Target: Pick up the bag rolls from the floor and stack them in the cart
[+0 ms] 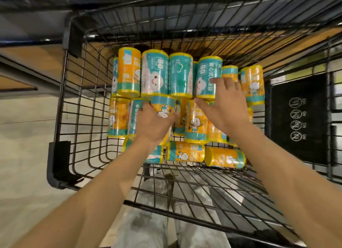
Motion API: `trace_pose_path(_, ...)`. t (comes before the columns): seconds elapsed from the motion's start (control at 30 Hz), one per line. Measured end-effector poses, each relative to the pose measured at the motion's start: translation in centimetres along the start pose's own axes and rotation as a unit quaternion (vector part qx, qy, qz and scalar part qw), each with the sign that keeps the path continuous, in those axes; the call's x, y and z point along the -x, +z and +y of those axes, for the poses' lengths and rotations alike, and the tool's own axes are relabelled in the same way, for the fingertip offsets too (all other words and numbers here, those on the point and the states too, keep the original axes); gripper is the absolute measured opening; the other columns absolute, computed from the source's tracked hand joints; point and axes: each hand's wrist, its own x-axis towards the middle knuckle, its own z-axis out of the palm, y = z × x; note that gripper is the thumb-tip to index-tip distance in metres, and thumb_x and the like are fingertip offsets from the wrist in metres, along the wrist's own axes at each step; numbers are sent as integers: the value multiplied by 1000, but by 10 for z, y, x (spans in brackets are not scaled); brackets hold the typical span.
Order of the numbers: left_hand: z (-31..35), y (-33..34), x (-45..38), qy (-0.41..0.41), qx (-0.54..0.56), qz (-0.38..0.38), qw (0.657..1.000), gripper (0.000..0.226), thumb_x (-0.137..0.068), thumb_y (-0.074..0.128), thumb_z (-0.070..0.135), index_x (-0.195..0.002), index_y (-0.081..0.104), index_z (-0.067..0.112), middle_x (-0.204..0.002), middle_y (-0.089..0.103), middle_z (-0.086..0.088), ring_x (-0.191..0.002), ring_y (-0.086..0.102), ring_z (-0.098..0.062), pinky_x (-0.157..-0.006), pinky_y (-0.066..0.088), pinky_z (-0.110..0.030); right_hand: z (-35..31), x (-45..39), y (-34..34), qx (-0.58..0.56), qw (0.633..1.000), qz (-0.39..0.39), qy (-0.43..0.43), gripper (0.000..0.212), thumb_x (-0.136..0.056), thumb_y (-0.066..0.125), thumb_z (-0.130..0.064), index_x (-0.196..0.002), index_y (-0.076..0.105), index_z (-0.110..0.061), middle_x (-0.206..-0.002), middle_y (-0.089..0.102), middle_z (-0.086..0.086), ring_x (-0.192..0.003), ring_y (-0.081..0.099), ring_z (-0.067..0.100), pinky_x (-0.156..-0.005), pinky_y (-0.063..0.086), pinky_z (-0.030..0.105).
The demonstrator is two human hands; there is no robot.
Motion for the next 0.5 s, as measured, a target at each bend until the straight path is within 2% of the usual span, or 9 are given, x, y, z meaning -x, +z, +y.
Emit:
trace_pose_path(0.1,1,14,-4,-6,-5,2,1000,84,-73,85,49,-131,42,7,-128,57,-11,-118,55,-29,-92,48,-36,2,-4,-17,31,998,-46,-18,76,-90,59,-62,-149,42,-17,-152,43,11,-139,38,36,-110,33,48)
trace_pose_path(0.17,0,20,-5,-6,-25,4,1000,84,-75,84,46,-134,41,5,-128,54,-11,-110,55,-27,-86,45,-33,5,-3,-26,38,996,-71,-27,81,-90,56,-66,-153,36,-19,-159,35,10,-146,31,34,-116,30,48)
trace_pose_path(0.23,-1,23,-5,-7,-32,-1,999,74,-79,82,41,-132,44,5,-121,55,-10,-101,57,-23,-83,48,-31,9,-1,-34,47,995,-84,-39,87,-90,52,-70,-157,29,-20,-165,26,11,-151,23,33,-121,25,50)
trace_pose_path(0.3,-1,24,-4,6,-32,0,999,65,-80,77,42,-127,47,8,-115,61,-12,-95,66,-29,-79,57,-38,12,3,-41,63,992,-89,-55,91,-90,48,-72,-159,22,-19,-167,19,12,-153,18,33,-123,23,51)
trace_pose_path(0.4,6,23,1,19,-62,-11,998,40,-92,62,32,-121,46,9,-106,63,-15,-84,68,-32,-61,53,-34,14,12,-50,86,988,-110,-65,92,-92,42,-73,-161,14,-19,-170,7,10,-155,10,32,-125,16,51)
trace_pose_path(0.43,9,21,5,18,-74,-19,997,36,-95,59,30,-122,46,9,-105,64,-15,-83,69,-32,-61,55,-36,14,15,-53,89,987,-117,-67,92,-92,41,-73,-161,12,-19,-170,5,10,-156,9,32,-125,14,50)
trace_pose_path(0.5,17,12,13,27,-113,-40,992,41,-95,58,30,-129,44,11,-115,62,-15,-91,69,-33,-73,59,-44,14,21,-60,94,985,-124,-72,93,-93,40,-74,-162,9,-20,-170,3,9,-156,6,31,-126,12,50)
